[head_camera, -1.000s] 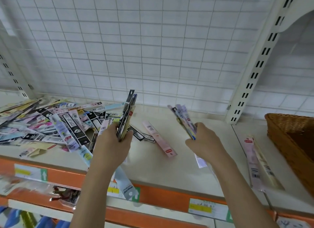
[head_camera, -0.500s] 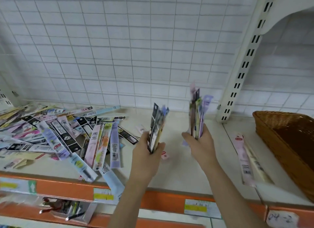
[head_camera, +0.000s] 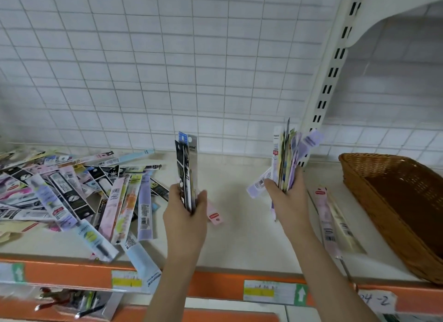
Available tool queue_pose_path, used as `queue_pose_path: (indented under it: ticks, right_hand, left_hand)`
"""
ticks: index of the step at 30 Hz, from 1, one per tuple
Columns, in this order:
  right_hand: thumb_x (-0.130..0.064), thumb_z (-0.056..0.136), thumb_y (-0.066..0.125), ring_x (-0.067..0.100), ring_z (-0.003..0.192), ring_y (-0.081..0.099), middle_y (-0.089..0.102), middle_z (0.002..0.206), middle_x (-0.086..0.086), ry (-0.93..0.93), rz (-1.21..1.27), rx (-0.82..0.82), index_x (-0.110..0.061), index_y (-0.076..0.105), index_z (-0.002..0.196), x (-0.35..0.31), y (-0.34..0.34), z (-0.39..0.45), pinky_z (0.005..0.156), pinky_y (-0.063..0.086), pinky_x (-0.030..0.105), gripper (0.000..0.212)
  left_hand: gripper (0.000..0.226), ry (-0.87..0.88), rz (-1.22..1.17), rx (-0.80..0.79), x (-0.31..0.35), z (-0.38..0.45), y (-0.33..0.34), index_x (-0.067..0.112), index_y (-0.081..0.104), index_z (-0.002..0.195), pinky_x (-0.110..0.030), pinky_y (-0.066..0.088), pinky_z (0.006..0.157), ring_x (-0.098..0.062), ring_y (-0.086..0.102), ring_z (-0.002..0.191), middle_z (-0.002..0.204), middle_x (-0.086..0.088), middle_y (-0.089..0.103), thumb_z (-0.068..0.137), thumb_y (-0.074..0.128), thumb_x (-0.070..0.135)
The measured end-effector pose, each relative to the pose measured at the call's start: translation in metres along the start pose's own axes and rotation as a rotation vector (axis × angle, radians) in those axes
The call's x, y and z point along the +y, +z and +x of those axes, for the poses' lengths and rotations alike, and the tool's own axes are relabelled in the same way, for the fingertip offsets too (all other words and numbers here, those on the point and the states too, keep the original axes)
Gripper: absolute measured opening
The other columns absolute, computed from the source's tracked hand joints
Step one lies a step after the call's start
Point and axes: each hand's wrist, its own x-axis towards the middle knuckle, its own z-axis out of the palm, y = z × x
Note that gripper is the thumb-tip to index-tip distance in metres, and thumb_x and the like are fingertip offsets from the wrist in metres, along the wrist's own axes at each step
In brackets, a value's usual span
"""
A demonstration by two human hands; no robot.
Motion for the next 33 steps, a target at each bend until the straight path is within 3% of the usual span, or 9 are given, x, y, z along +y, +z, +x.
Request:
queue_pose_path:
  ticks: [3, 7, 12, 14, 17, 26, 28, 31, 33]
  right_hand:
    - [0.0, 0.082, 0.06, 0.019, 0.06, 0.045, 0.049, 0.07, 0.01, 0.037, 0.047, 0.011, -0.016, 0.049, 0.072, -0.002, -0.001, 0.0, 0.056, 0.04, 0.028, 0.021]
    - [-0.013, 0.084, 0.069, 0.008, 0.064, 0.058, 0.061, 0.073, -0.007, 0.028, 0.127, -0.054, -0.03, 0.055, 0.073, -0.009, -0.001, -0.001, 0.06, 0.047, 0.013, 0.025]
    - [-0.001, 0.084, 0.064, -0.007, 0.072, 0.06, 0.061, 0.087, -0.018, -0.019, 0.153, -0.086, -0.038, 0.051, 0.09, -0.009, 0.003, 0.001, 0.06, 0.047, 0.005, 0.04]
    - [0.002, 0.082, 0.065, -0.008, 0.081, 0.062, 0.062, 0.093, -0.02, -0.018, 0.191, -0.1, -0.041, 0.05, 0.095, -0.007, 0.005, 0.001, 0.07, 0.049, 0.009, 0.047]
    - [0.004, 0.08, 0.068, 0.012, 0.083, 0.064, 0.065, 0.091, -0.008, -0.004, 0.252, -0.109, -0.035, 0.054, 0.094, -0.005, 0.007, 0.001, 0.079, 0.052, 0.025, 0.044]
    - [-0.001, 0.078, 0.073, 0.008, 0.094, 0.067, 0.067, 0.097, -0.017, 0.001, 0.296, -0.081, -0.042, 0.053, 0.098, 0.002, 0.01, 0.0, 0.083, 0.053, 0.026, 0.05]
    - [-0.001, 0.079, 0.071, 0.016, 0.088, 0.068, 0.069, 0.09, -0.01, 0.037, 0.258, -0.091, -0.037, 0.058, 0.093, 0.005, 0.01, -0.001, 0.081, 0.056, 0.035, 0.04]
    - [-0.005, 0.077, 0.071, 0.029, 0.073, 0.064, 0.064, 0.076, 0.006, 0.167, 0.203, -0.159, -0.024, 0.063, 0.084, 0.008, 0.011, -0.003, 0.077, 0.057, 0.045, 0.022]
    - [-0.006, 0.076, 0.072, 0.03, 0.075, 0.064, 0.065, 0.075, 0.005, 0.199, 0.178, -0.198, -0.024, 0.063, 0.085, 0.01, 0.01, -0.002, 0.08, 0.056, 0.046, 0.022]
  left_hand:
    - [0.01, -0.01, -0.001, -0.008, -0.001, -0.002, 0.0, 0.011, 0.051, 0.092, -0.011, 0.04, 0.049, 0.0, 0.052, 0.053, 0.064, 0.003, 0.054, 0.089, 0.059, 0.015]
    - [0.009, -0.023, 0.008, 0.002, -0.002, -0.005, -0.002, 0.016, 0.051, 0.085, -0.014, 0.038, 0.048, 0.0, 0.048, 0.05, 0.059, 0.004, 0.051, 0.088, 0.059, 0.015]
    - [0.025, -0.061, 0.005, 0.026, -0.001, 0.0, -0.004, 0.02, 0.046, 0.067, -0.045, 0.044, 0.051, -0.02, 0.04, 0.05, 0.054, -0.001, 0.044, 0.087, 0.06, 0.016]
    - [0.026, -0.074, -0.003, 0.034, -0.002, 0.0, -0.005, 0.018, 0.045, 0.066, -0.053, 0.047, 0.054, -0.023, 0.039, 0.051, 0.053, -0.002, 0.042, 0.086, 0.06, 0.015]
    - [0.025, -0.081, -0.03, 0.054, -0.003, -0.001, -0.008, 0.022, 0.046, 0.068, -0.057, 0.05, 0.055, -0.025, 0.044, 0.051, 0.055, 0.0, 0.046, 0.084, 0.063, 0.013]
    - [0.021, -0.127, -0.129, 0.085, -0.001, -0.002, -0.011, 0.018, 0.051, 0.067, -0.044, 0.049, 0.057, -0.022, 0.047, 0.051, 0.055, 0.002, 0.05, 0.079, 0.066, 0.011]
    - [0.016, -0.096, -0.115, 0.061, -0.003, -0.003, -0.009, 0.015, 0.052, 0.073, -0.044, 0.05, 0.056, -0.019, 0.048, 0.051, 0.058, 0.002, 0.052, 0.078, 0.066, 0.009]
    - [0.021, -0.105, -0.107, 0.025, -0.007, -0.007, -0.007, 0.02, 0.052, 0.069, -0.016, 0.044, 0.052, -0.005, 0.046, 0.046, 0.055, 0.005, 0.051, 0.083, 0.065, 0.01]
    - [0.024, -0.106, -0.095, 0.012, -0.007, -0.008, -0.006, 0.02, 0.052, 0.066, -0.011, 0.038, 0.047, -0.004, 0.046, 0.046, 0.053, 0.005, 0.05, 0.085, 0.065, 0.014]
